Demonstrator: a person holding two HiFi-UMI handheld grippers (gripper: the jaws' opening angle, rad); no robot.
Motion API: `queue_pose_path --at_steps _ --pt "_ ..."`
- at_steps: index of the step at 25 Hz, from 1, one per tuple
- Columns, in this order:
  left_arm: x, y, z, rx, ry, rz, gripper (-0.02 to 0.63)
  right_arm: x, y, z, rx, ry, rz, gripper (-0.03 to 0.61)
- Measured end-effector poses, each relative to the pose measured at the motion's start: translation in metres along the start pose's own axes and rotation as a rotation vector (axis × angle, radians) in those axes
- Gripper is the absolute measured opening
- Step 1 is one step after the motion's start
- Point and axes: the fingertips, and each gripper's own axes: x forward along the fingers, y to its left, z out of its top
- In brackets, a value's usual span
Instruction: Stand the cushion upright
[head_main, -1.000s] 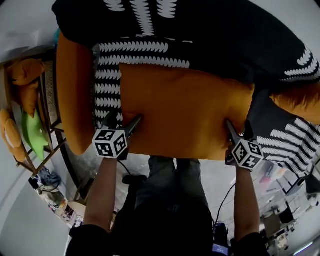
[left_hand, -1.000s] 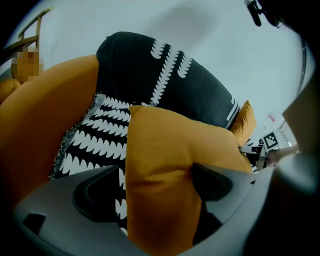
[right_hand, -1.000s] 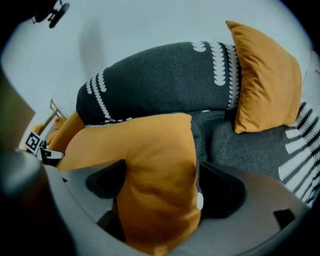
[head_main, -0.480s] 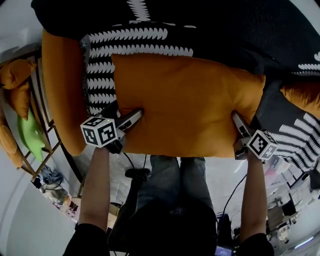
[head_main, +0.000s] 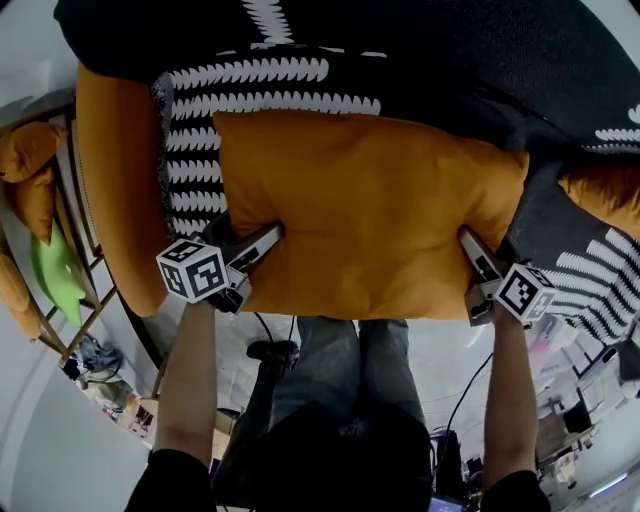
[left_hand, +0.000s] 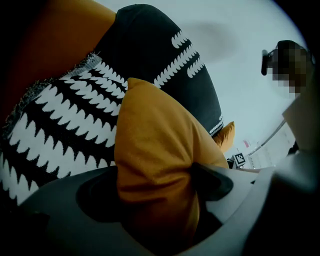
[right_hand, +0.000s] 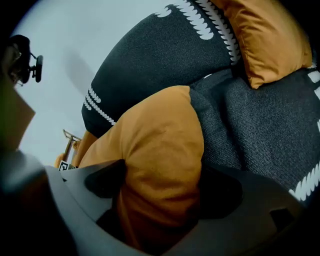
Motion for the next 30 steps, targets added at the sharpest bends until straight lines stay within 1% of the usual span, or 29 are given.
queue_pose_path --at_steps 2,5,9,12,15,21,24,28,30 --pt "-0.001 -0.006 0.001 0.014 -0.002 -0.006 0.439 -0.003 0.007 0.001 -0.014 -0.013 0.018 0.435" --pt "-0.003 -0.02 0.001 0.046 -0.008 -0.004 0.373 -0.01 0.016 0.0 -0.045 -0.033 0.028 0.374" --pt "-0.016 -0.039 0.005 0.095 -0.046 -0.013 0.307 -0.024 0.031 0.001 -0.107 -0.075 0.008 0.299" --pt "-0.034 -0.057 0.007 0.138 -0.092 -0.027 0.285 -0.04 0.05 0.001 -0.154 -0.116 0.019 0.279" --pt "-0.053 -0.082 0.019 0.205 -0.162 -0.025 0.284 -0.063 0.069 0.011 -0.19 -0.189 0.051 0.282" --pt "-0.082 -0.121 0.081 0.34 -0.293 -0.023 0.295 -0.09 0.106 0.067 -0.262 -0.346 0.091 0.291" --pt "-0.093 -0.139 0.12 0.39 -0.364 -0.018 0.299 -0.099 0.128 0.106 -0.309 -0.437 0.104 0.295" --pt "-0.103 -0.161 0.175 0.482 -0.48 -0.01 0.308 -0.106 0.156 0.159 -0.376 -0.573 0.117 0.301" --pt "-0.105 -0.167 0.198 0.522 -0.522 -0.012 0.31 -0.106 0.165 0.18 -0.394 -0.623 0.12 0.304"
